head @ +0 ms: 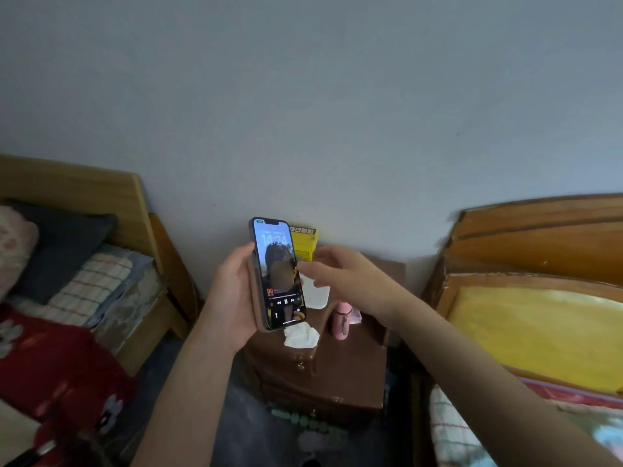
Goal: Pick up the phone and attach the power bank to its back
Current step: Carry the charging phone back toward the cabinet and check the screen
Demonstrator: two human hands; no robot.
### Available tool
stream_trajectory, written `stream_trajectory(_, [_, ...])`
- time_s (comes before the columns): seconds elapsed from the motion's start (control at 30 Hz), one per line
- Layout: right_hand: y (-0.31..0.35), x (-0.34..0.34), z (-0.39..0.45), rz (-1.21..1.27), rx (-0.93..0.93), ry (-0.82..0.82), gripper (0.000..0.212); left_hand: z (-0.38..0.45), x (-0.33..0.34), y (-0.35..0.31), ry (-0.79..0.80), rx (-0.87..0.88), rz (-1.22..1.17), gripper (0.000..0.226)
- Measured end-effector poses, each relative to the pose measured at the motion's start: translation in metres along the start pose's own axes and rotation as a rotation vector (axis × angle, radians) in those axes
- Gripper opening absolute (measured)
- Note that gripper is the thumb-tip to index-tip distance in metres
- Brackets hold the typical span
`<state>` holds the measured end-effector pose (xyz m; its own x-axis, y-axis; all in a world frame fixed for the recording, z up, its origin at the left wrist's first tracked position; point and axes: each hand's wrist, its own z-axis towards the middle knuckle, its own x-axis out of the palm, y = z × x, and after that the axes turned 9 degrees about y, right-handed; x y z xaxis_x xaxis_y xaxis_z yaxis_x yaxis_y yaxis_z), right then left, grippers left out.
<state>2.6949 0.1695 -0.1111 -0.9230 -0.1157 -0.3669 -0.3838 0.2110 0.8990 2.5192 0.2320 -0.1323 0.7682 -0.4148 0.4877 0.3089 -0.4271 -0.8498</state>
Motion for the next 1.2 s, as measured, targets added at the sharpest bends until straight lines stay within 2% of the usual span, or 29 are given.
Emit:
stream_trajectory(0.07, [0.009,0.009,0.030,-0.012,0.011,0.054,0.062,0.018,-0.014,-0.009,-0.023,-0.005,-0.019,0.055])
stream_trajectory(0.17, [0.019,0.027,0.071,-0.088,-0.003,0.061,0.045,0.044,-0.035,-0.017,-0.051,-0.005,-0.065,0.058])
stream_trajectory(0.27, [0.022,0.045,0.104,-0.127,-0.011,0.027,0.033,0.060,-0.056,-0.015,-0.081,-0.009,-0.063,0.051])
stream_trajectory(0.4, [0.020,0.068,0.141,-0.159,0.041,0.025,0.041,0.071,-0.087,-0.006,-0.108,-0.039,-0.122,0.051])
stream_trajectory(0.53, [0.014,0.093,0.176,-0.181,0.063,0.044,0.069,0.074,-0.112,0.001,-0.171,-0.066,-0.134,0.055])
stream_trajectory(0.6, [0.006,0.106,0.193,-0.202,0.080,0.051,0.066,0.078,-0.122,0.004,-0.258,-0.090,-0.104,0.049])
stream_trajectory(0.7, [-0.011,0.129,0.214,-0.215,0.110,0.047,0.065,0.084,-0.137,0.001,-0.357,-0.139,-0.016,0.051])
stream_trajectory(0.93, [-0.080,0.176,0.254,-0.276,0.315,0.126,0.072,0.081,-0.183,-0.009,-0.590,-0.166,0.183,0.048])
stream_trajectory(1.0, [-0.102,0.187,0.259,-0.315,0.340,0.148,0.076,0.078,-0.189,-0.004,-0.608,-0.178,0.212,0.038])
stream_trajectory(1.1, [-0.129,0.200,0.263,-0.419,0.351,0.159,0.078,0.074,-0.196,0.007,-0.623,-0.224,0.272,0.009])
stream_trajectory(1.2, [-0.146,0.207,0.271,-0.491,0.385,0.159,0.082,0.073,-0.204,0.014,-0.606,-0.260,0.309,0.010])
